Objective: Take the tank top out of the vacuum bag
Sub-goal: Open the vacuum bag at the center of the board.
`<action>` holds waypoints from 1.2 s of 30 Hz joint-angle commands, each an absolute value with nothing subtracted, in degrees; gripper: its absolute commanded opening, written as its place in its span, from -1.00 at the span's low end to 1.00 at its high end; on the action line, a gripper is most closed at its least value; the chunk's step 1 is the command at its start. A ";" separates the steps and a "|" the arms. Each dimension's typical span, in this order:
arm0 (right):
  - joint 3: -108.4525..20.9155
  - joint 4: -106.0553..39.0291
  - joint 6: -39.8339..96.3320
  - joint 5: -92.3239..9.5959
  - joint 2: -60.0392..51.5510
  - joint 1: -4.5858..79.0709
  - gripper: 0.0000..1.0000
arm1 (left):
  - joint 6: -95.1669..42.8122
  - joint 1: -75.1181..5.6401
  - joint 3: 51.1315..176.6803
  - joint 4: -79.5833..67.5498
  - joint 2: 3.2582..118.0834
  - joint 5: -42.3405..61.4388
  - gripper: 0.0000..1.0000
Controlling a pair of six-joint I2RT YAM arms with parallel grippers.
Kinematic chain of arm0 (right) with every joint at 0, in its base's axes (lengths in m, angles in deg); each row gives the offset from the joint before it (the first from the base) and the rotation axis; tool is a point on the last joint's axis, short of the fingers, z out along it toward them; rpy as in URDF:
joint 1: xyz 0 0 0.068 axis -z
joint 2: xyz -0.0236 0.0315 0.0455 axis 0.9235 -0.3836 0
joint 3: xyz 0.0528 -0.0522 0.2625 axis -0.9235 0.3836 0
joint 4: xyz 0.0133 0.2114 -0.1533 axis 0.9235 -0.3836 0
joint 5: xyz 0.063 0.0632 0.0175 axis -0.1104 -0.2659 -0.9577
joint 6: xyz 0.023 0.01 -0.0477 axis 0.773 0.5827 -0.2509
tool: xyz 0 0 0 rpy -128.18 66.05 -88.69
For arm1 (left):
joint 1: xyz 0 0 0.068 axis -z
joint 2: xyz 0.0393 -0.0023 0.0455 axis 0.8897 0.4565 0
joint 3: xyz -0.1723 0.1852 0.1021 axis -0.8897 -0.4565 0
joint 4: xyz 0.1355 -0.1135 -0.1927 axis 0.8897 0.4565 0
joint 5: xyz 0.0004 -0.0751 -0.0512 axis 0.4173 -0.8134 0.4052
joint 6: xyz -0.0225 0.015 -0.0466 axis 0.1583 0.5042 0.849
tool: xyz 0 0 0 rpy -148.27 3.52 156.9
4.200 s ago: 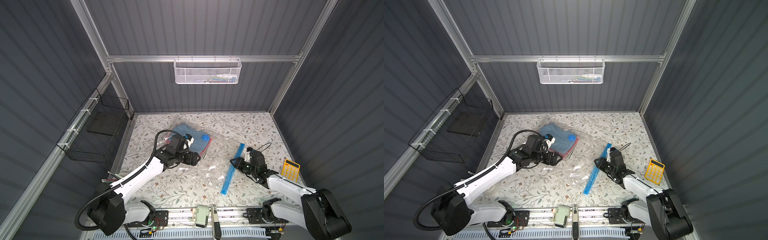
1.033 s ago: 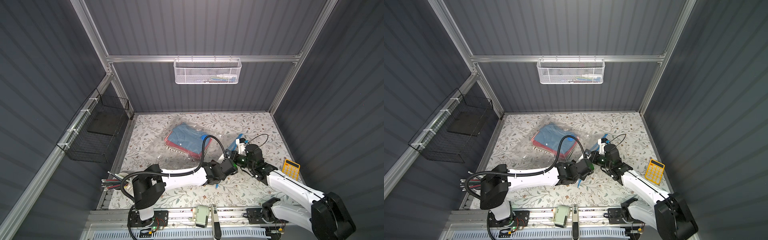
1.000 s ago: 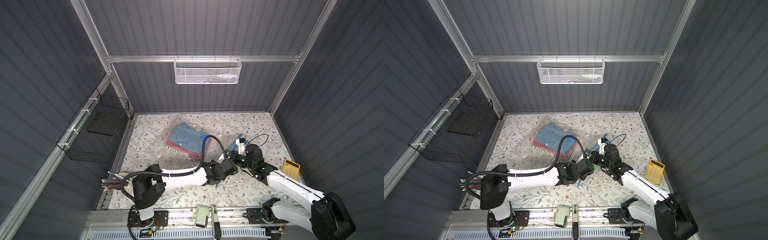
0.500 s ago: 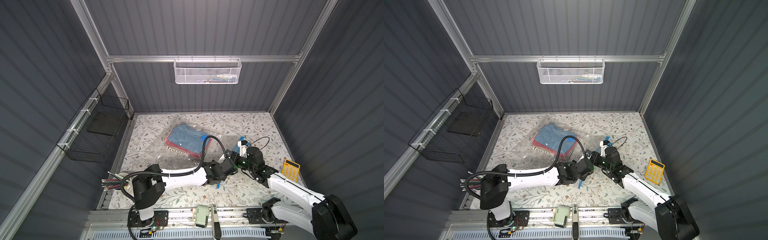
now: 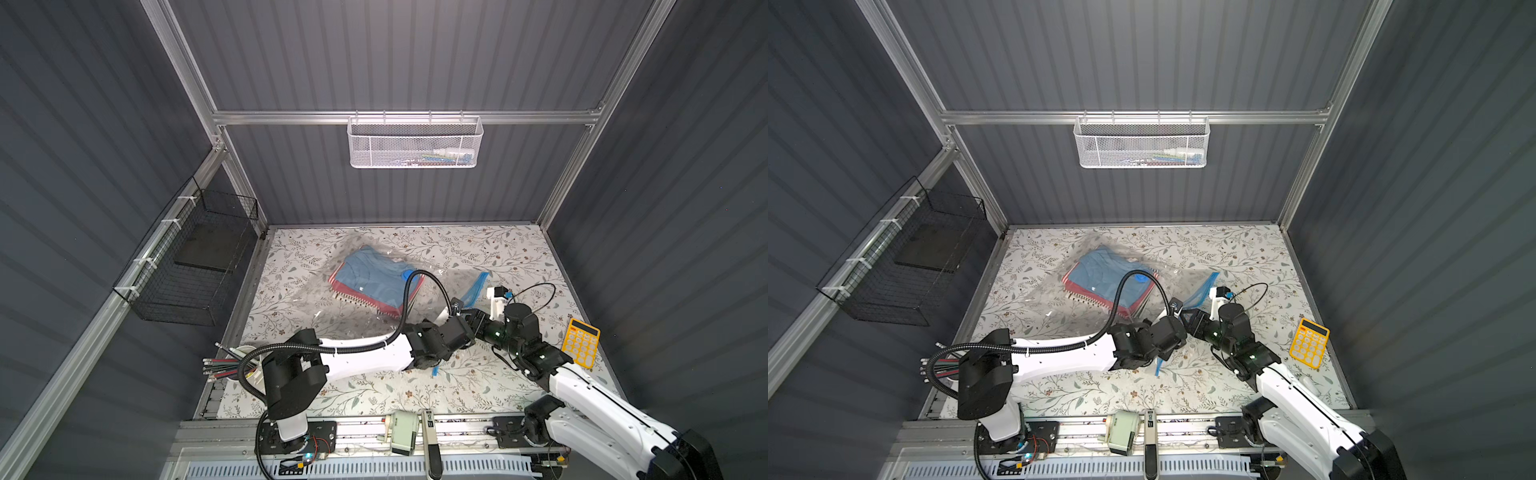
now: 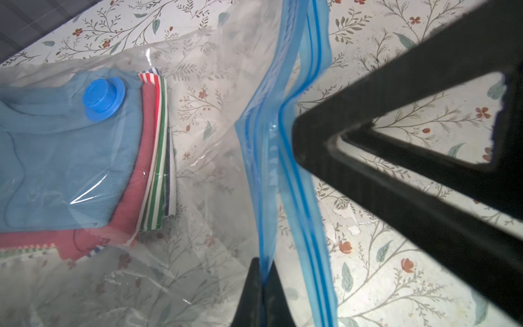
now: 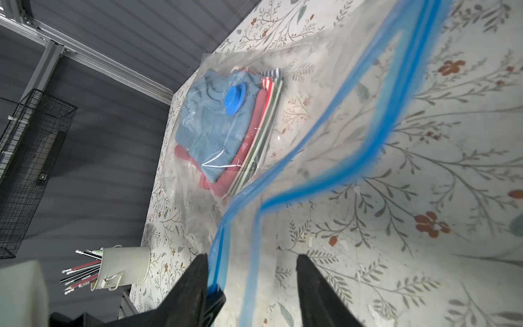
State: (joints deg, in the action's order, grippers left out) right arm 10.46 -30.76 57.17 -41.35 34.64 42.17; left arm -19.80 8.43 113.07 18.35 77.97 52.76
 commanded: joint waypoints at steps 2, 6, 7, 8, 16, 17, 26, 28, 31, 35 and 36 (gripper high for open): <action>7.94 -39.09 57.12 -39.97 34.78 42.05 0.00 | -20.63 8.24 113.93 19.31 75.78 54.04 -1.00; 8.65 -37.42 59.30 -39.77 35.16 42.12 -0.03 | -20.46 8.27 113.23 18.48 75.18 53.94 -1.00; 8.60 -36.39 59.47 -39.89 34.63 42.10 -0.03 | -20.46 8.24 113.02 18.27 75.07 53.80 -1.00; 8.42 -35.58 59.66 -40.20 33.92 42.07 -0.03 | -20.45 8.20 112.92 18.24 74.98 53.78 -1.00; 7.41 -32.04 59.46 -42.87 31.86 41.02 -0.07 | -20.81 8.21 111.84 17.70 74.14 53.83 -1.00; 7.69 -31.96 59.34 -42.77 32.75 40.91 -0.07 | -21.00 8.26 111.52 17.08 73.98 53.58 -1.00; 9.89 -30.98 57.72 -43.23 38.30 40.37 -0.11 | -24.31 6.92 105.14 5.55 69.45 41.99 -1.00; 9.35 -31.23 57.15 -43.62 36.11 40.38 -0.13 | -24.50 6.69 105.04 5.84 69.22 41.98 -1.00; 9.41 -29.92 57.08 -44.54 33.43 40.29 -0.16 | -24.08 6.04 104.31 5.99 69.18 41.54 -1.00; 9.64 -27.79 57.00 -45.14 31.55 39.81 -0.18 | -23.23 4.96 102.29 3.48 68.95 39.32 -1.00; 9.46 -27.66 56.85 -45.12 31.28 39.57 -0.19 | -23.26 4.88 102.24 3.44 69.16 39.22 -1.00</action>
State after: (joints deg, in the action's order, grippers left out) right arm 9.17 -30.13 58.09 -44.19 31.56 40.16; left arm -23.08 5.39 103.10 5.54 70.12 41.42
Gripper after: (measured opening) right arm 0.408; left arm 0.049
